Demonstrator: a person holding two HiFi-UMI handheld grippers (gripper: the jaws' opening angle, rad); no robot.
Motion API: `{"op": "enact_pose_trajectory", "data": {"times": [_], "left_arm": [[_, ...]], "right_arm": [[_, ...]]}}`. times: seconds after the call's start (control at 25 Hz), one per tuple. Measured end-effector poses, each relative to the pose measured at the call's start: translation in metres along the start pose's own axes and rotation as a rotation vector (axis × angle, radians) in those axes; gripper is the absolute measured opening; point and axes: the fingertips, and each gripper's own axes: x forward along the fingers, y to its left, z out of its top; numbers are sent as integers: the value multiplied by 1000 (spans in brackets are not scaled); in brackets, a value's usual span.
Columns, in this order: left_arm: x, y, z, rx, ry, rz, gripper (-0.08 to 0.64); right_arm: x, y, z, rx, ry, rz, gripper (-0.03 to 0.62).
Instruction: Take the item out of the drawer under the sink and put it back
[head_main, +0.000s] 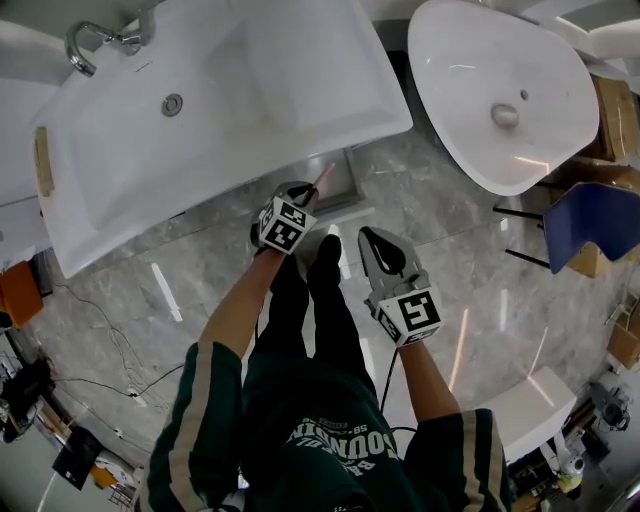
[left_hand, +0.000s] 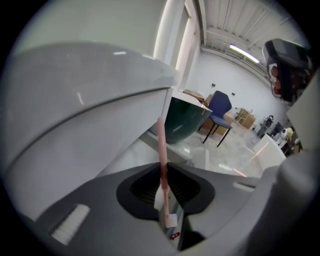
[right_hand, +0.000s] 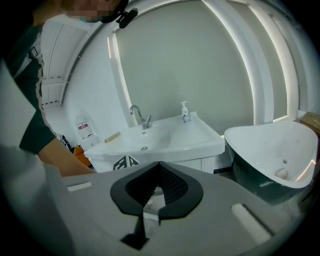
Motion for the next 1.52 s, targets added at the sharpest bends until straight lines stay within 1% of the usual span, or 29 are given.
{"op": "enact_pose_trajectory", "data": {"times": [0.12,0.28,0.4,0.56,0.64,0.8,0.96,1.08,1.16,1.28,1.4,1.52], "left_arm": [[22,10,-17,4,52,6,95],[44,26,-22,-34,71,25,95],[61,33,-27,-53,109,49,95],[82,41,-37,-104,148,78,95],[91,46,-42,-146,158,88,95],[102,57,-50,-259,165,132,95],[107,62,-48,-349,116,159,95],[106,70,-72,-431,168,207,95],[107,73,-84,-466,193,218,95],[109,74,-90,-499,194,224,95],[111,74,-88,-499,176,228,95],[110,73,-87,-499,178,228,95]], "right_arm": [[3,-5,-14,12,18,-11,2],[2,-12,-32,30,41,-26,2],[-1,-19,-45,47,76,-39,2],[-2,-29,-48,62,65,-69,2],[-1,-32,-50,67,68,-72,2],[-4,-37,-60,75,88,-74,2],[-1,-41,-65,90,93,-80,2],[1,-42,-68,97,105,-75,2],[2,-43,-69,99,109,-74,2],[3,-49,-70,100,110,-81,2],[5,-53,-68,104,110,-85,2],[4,-55,-67,104,107,-91,2]]}}
